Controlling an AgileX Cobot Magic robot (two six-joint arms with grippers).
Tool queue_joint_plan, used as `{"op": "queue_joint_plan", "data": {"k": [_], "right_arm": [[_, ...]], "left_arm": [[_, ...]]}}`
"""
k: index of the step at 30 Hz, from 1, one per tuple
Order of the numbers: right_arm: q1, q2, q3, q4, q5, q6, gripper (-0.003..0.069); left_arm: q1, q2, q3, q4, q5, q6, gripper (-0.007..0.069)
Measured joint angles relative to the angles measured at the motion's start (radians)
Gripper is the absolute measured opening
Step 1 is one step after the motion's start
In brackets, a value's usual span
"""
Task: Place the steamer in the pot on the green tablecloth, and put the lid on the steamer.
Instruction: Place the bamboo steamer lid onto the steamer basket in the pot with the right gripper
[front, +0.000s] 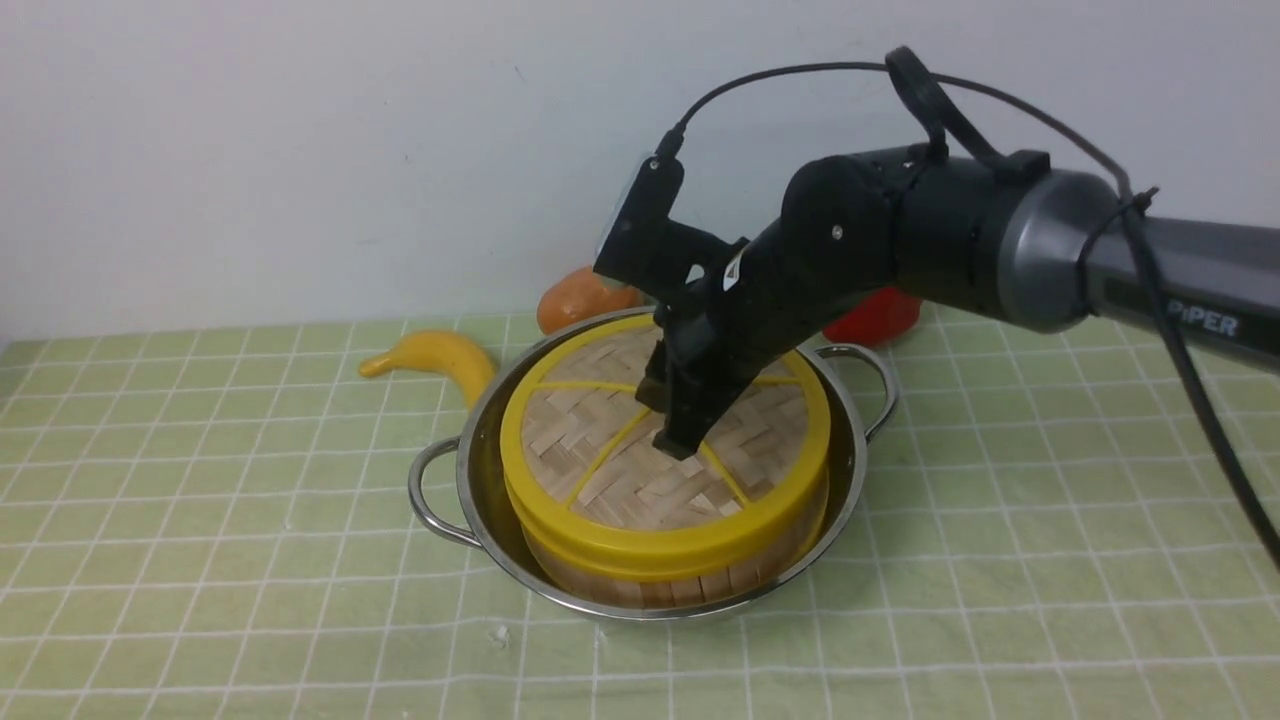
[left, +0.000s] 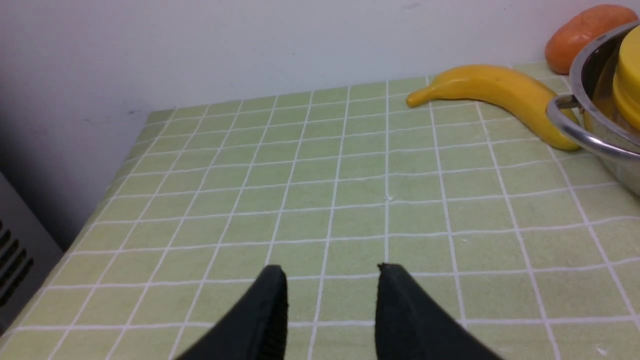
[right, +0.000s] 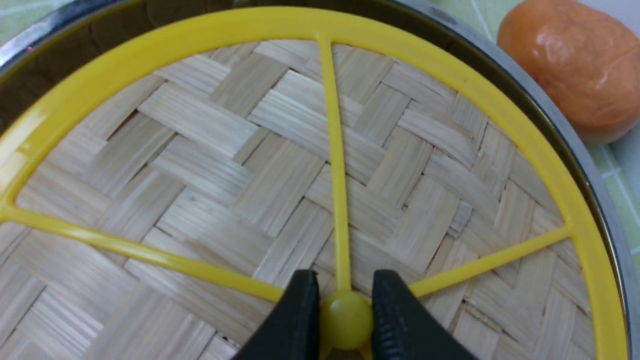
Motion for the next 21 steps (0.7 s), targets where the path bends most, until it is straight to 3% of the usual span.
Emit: {"op": "queue_joint_plan", "data": {"k": [21], "right_arm": [[0.000,-0.003,-0.012,0.013,0.042,-0.103,0.0147]], "left_arm": [[0.000,0.000,0.000,0.000,0.000,0.000,0.0243]]}}
